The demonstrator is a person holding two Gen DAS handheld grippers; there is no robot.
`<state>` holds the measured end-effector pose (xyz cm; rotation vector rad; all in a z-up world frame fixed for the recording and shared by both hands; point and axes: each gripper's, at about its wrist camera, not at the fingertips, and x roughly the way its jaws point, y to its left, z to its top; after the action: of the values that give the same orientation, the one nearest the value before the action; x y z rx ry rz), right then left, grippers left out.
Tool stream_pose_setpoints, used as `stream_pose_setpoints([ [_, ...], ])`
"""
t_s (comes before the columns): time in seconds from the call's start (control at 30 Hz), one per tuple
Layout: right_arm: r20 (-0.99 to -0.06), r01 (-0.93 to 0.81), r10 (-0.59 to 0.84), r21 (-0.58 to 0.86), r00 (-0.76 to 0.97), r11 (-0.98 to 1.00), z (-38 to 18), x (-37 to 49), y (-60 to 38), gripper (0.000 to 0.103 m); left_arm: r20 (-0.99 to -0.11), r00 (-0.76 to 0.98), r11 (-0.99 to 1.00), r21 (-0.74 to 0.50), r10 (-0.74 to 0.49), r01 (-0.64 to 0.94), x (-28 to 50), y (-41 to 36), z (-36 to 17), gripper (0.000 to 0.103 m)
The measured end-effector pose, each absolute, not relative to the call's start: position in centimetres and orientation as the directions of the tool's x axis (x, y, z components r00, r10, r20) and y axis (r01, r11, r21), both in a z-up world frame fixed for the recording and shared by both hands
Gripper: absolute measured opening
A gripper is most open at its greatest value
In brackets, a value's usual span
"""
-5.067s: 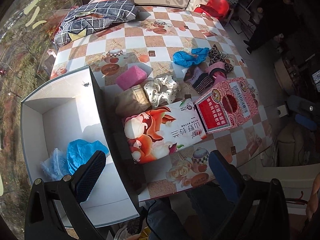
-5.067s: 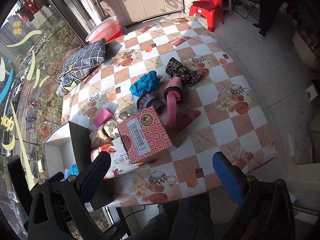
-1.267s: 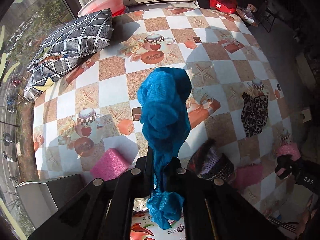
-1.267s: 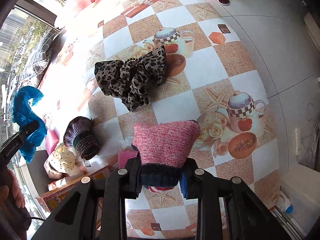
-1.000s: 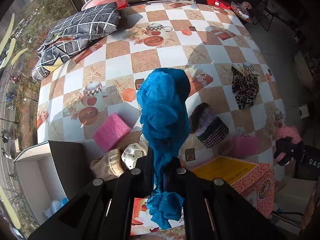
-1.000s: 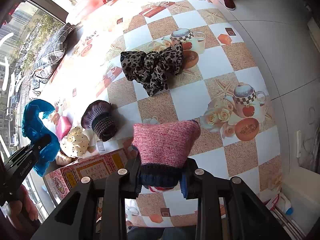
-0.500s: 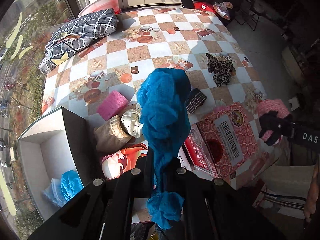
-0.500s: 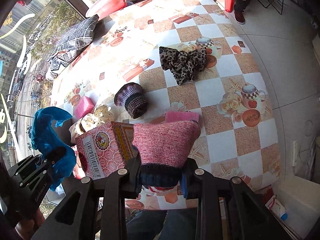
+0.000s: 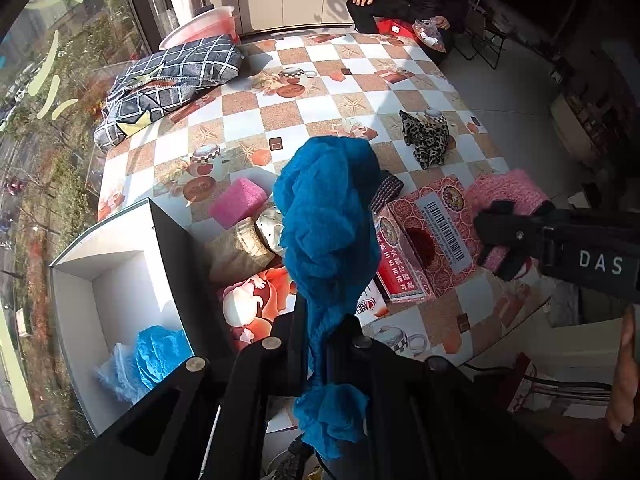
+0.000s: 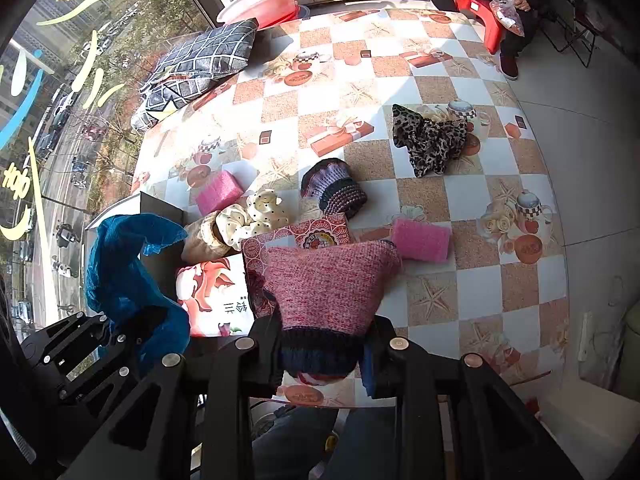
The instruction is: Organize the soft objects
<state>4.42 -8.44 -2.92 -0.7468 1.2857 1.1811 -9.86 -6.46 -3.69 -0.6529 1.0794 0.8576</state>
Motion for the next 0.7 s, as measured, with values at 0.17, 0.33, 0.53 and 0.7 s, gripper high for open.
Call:
stream_pose_setpoints([
  [0.17, -0.964, -0.954, 0.234, 0.180, -0.122, 0.241, -2.7, 2.3, -7.9, 0.030, -0.930, 0.221, 0.502, -0.046, 0.295, -0.864, -11.8, -6.6, -3.2, 0.006],
  [0.33, -0.966, -0.966, 0.227, 0.173, -0.128, 0.191, -2.7, 0.1, -7.4, 0.030, -0.926, 0.217, 0.475, -0.047, 0.310, -0.879, -13.5, -6.9, -3.0, 0.006],
  [0.53, -0.966, -0.978, 0.223, 0.161, -0.129, 0.131, -2.4, -2.3, -6.8, 0.030, -0.916, 0.211, 0.428, -0.048, 0.342, -0.902, -15.6, -6.9, -2.4, 0.006],
  [0.7, -0.968, -0.986, 0.213, 0.150, -0.130, 0.078, -2.4, -4.2, -6.2, 0.030, -0.911, 0.203, 0.381, -0.056, 0.360, -0.923, -17.5, -6.9, -2.2, 0.006],
])
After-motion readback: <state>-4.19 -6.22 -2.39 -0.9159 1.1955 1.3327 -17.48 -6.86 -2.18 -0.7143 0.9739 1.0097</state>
